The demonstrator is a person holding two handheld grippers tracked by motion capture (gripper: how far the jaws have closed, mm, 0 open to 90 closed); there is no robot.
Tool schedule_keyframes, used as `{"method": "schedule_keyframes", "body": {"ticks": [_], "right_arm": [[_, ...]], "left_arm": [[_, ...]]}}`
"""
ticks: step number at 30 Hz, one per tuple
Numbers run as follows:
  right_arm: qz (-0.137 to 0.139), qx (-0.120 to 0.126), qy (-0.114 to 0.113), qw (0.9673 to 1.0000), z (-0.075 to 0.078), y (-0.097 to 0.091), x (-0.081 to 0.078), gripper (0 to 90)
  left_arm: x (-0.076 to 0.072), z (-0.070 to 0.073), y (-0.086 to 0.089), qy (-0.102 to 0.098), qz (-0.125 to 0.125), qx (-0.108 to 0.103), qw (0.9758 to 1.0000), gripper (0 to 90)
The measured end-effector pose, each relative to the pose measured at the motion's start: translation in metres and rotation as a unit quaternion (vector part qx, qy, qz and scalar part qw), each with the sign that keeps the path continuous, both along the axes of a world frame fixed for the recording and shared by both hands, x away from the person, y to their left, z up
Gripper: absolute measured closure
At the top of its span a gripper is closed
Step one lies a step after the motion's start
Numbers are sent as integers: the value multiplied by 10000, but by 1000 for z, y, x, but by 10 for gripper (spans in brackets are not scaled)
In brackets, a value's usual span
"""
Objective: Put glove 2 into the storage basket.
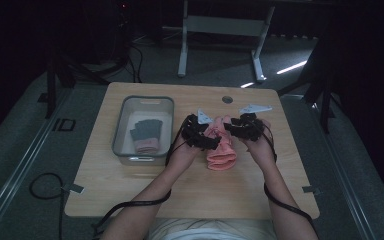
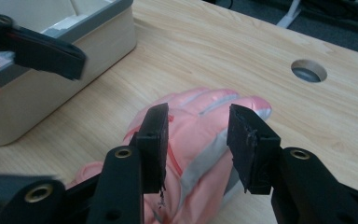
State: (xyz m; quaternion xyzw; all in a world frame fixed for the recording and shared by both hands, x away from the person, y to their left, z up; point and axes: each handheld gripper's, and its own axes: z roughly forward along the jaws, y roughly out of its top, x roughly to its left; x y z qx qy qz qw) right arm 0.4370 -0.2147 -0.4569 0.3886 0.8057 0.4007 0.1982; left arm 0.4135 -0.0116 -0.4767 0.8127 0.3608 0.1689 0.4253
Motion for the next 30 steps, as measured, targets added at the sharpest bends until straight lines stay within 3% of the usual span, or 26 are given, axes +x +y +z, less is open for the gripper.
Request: {"method": "schedule_keyframes", "body": {"ticks": [5, 8, 11, 12, 13, 14, 15, 19, 20, 22, 24, 26, 27, 28, 30], "right_arm": [[15, -47, 49, 10000, -8, 6, 7, 552], [-77, -39, 155, 9998, -14, 7, 10, 543], [-164, 25, 351, 9992, -22, 6, 10, 502], [-178, -134, 496, 9985, -30, 5, 11, 475], [-178, -134, 496, 9985, -30, 5, 11, 475], [-195, -159, 569, 9981, -34, 2, 12, 461], [-250, -224, 732, 9968, -43, -3, 15, 422], [-222, -160, 987, 9947, -57, -14, 20, 362], [-201, -96, 1067, 9940, -60, -16, 22, 362], [-171, 94, 1328, 9910, -67, -18, 26, 361], [-136, 282, 1604, 9866, -72, -19, 31, 361], [-115, 332, 1680, 9852, -74, -20, 33, 362], [-94, 367, 1753, 9838, -76, -20, 34, 364], [-90, 518, 1925, 9799, -79, -21, 36, 375], [-69, 644, 2025, 9771, -81, -21, 37, 409]], "left_arm": [[11, -6, -4, 105, 47, 197, 9997, 141], [13, -7, -5, 122, 40, 183, 9998, 142], [17, -11, -4, 265, 75, 146, 9995, 142], [21, -17, -3, 433, 100, 73, 9990, 142], [21, -17, -3, 433, 100, 73, 9990, 143], [24, -20, -1, 612, 42, 1, 9981, 143], [30, -28, -1, 884, 150, -39, 9960, 164], [42, -45, -1, 1336, 329, -120, 9904, 198], [45, -51, 0, 1485, 357, -224, 9880, 203], [53, -65, 1, 1902, 313, -475, 9801, 245], [56, -72, 4, 2037, 226, -739, 9760, 270], [56, -73, 4, 2049, 173, -786, 9755, 355], [57, -75, 4, 2093, 106, -872, 9739, 355], [58, -78, 5, 2200, 46, -1035, 9700, 424], [58, -83, 6, 2319, 95, -1267, 9644, 447]]}}
